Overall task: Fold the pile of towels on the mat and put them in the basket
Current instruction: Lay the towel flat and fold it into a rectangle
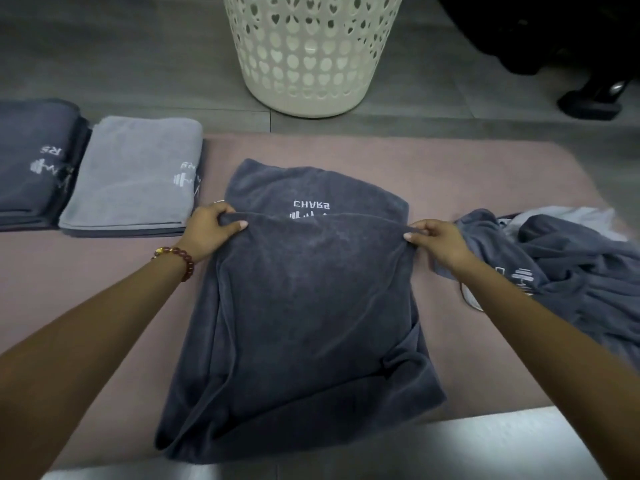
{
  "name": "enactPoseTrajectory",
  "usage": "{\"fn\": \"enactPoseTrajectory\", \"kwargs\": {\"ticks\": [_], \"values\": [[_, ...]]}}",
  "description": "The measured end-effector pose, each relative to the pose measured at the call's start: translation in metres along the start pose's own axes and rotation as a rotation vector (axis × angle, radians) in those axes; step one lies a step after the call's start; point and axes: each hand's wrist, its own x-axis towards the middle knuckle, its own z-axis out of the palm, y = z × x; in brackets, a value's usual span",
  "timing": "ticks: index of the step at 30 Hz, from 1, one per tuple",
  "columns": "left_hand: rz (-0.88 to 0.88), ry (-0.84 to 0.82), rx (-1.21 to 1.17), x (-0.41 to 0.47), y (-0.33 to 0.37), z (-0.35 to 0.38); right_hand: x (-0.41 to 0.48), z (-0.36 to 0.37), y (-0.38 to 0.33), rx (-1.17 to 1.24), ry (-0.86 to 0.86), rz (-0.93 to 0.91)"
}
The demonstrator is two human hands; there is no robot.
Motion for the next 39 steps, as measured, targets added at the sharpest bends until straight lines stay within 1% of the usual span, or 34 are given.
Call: {"fn": "enactPoseTrajectory", "kwargs": {"ticks": [2,6,7,9,11,12,13,15,18,21,25,27,30,33,35,37,38,39], "values": [[-0.003,0.017,-0.164,-0.009,0.002,-0.007,-0.008,-0.005,0.003,0.098,0.084,-0.002],[-0.078,0.075,-0.325,-0.022,0.005,-0.019,-0.025,-0.009,0.007,0.348,0.248,0.076],[-0.098,0.101,-0.379,-0.024,0.009,-0.023,-0.029,-0.007,0.006,0.376,0.298,0.067],[-0.070,0.209,-0.412,-0.025,0.020,-0.033,-0.035,-0.006,-0.004,0.301,0.426,-0.043],[0.042,0.336,-0.348,-0.024,0.034,-0.046,-0.039,-0.009,-0.018,0.192,0.513,-0.170],[0.089,0.367,-0.311,-0.022,0.038,-0.052,-0.039,-0.010,-0.023,0.138,0.519,-0.193],[0.113,0.362,-0.275,-0.021,0.042,-0.057,-0.038,-0.010,-0.025,0.078,0.506,-0.195],[0.118,0.296,-0.188,-0.019,0.041,-0.060,-0.032,-0.011,-0.025,-0.020,0.459,-0.154],[0.143,0.256,-0.140,-0.014,0.042,-0.062,-0.023,-0.010,-0.026,0.000,0.453,-0.130],[0.169,0.218,-0.132,0.004,0.053,-0.074,-0.013,-0.017,-0.042,0.036,0.480,-0.178],[0.197,0.274,-0.186,0.049,0.064,-0.087,0.022,-0.025,-0.063,0.031,0.539,-0.262],[0.176,0.261,-0.163,0.071,0.060,-0.077,0.051,-0.018,-0.060,0.034,0.521,-0.219],[0.093,0.198,-0.092,0.101,0.029,-0.046,0.092,0.002,-0.040,0.047,0.454,-0.060],[0.011,0.193,-0.074,0.120,-0.001,-0.017,0.120,0.022,-0.022,-0.024,0.389,0.039],[0.022,0.148,-0.086,0.126,-0.007,-0.003,0.129,0.032,-0.013,-0.050,0.281,0.068],[0.065,0.025,-0.141,0.127,-0.007,0.008,0.127,0.041,-0.011,-0.067,0.106,0.092],[0.081,-0.035,-0.145,0.127,-0.008,0.013,0.124,0.043,-0.011,-0.147,0.025,0.069],[0.110,-0.073,-0.135,0.128,-0.011,0.017,0.122,0.044,-0.010,-0.249,-0.018,0.027]]}}
